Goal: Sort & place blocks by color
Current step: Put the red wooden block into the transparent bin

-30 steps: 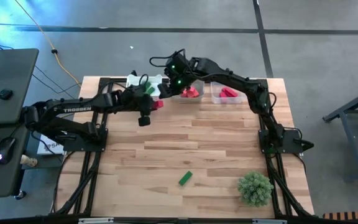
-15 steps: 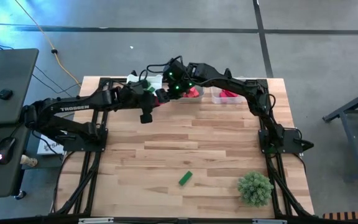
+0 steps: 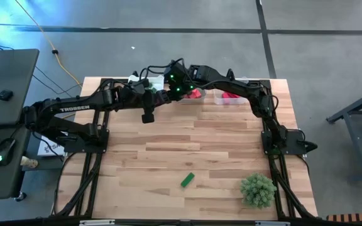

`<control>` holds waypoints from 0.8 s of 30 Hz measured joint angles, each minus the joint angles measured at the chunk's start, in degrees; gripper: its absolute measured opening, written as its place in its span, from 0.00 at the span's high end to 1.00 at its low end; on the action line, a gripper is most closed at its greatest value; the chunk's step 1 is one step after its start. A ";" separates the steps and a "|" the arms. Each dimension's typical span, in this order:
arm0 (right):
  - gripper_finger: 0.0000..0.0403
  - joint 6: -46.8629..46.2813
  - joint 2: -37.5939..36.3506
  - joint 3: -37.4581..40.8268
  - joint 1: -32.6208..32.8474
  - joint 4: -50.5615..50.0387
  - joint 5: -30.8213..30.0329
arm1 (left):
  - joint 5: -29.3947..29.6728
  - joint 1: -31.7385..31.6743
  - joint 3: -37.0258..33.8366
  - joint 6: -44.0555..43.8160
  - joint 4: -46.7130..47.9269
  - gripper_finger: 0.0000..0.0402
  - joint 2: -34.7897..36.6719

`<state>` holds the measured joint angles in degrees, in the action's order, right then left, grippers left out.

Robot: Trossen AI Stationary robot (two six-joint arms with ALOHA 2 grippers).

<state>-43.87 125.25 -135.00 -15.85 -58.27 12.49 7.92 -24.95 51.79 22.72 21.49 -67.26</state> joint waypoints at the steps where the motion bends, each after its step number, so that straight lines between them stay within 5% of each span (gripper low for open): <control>1: 0.65 -0.33 0.00 0.00 -0.01 -0.01 -0.06 | 0.15 0.00 0.00 0.00 0.00 0.73 0.00; 11: 0.71 0.00 0.00 0.00 0.12 0.20 -0.26 | 1.79 0.00 0.00 0.09 -0.30 0.70 0.00; 24: 0.72 6.83 0.00 0.00 -0.63 -3.54 -1.05 | 1.44 0.00 0.00 -2.31 -0.44 0.51 0.00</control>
<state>-37.04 125.25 -135.00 -16.48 -61.81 11.44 9.36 -24.95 51.79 20.41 21.04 -67.26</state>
